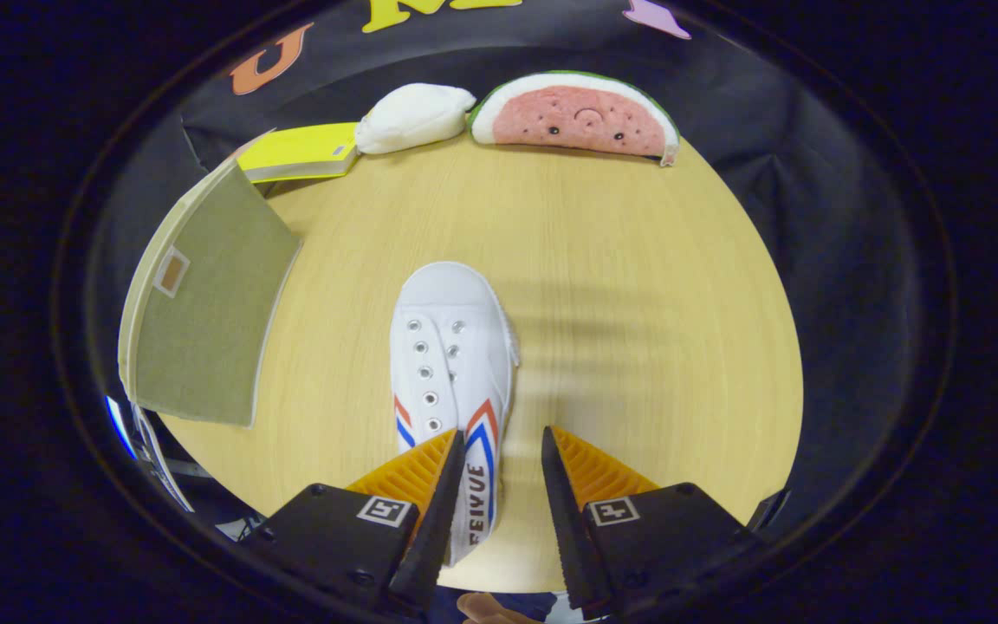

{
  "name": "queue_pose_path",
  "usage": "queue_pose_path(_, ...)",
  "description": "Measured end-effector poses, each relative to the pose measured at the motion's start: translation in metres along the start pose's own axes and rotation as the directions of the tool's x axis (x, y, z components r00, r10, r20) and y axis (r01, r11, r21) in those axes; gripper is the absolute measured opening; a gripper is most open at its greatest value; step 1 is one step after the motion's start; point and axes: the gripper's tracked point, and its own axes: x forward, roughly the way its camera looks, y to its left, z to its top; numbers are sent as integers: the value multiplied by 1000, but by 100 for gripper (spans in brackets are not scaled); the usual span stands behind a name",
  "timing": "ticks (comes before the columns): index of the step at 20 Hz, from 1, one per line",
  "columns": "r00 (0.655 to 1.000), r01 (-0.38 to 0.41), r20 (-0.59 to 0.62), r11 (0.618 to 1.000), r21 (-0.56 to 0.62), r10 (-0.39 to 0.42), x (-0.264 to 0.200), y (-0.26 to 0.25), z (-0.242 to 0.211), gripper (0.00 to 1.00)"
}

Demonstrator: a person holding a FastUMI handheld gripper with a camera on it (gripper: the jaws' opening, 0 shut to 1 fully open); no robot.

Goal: Open the storage box then place both shoes into the box .Put the left shoe in first, then the right shoe, with the right side of both shoes facing outward in a uniform manner.

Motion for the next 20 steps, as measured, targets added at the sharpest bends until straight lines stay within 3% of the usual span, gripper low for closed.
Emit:
queue_pose_path(4, 998, 4, -55, 999, -47, -7, 16, 4, -8, 60)
queue_pose_path(10, 997, -74, -30, 997, 34, 75, 30, 15, -4, 51)
queue_pose_path(13, 989, -146, 24, 973, 178, 144, 22, 7, 5, 27)
queue_pose_path(14, 985, -170, 37, 962, 215, 166, 21, 5, 6, 10)
queue_pose_path(20, 953, -303, 116, 906, 294, 281, -5, 21, 17, 6)
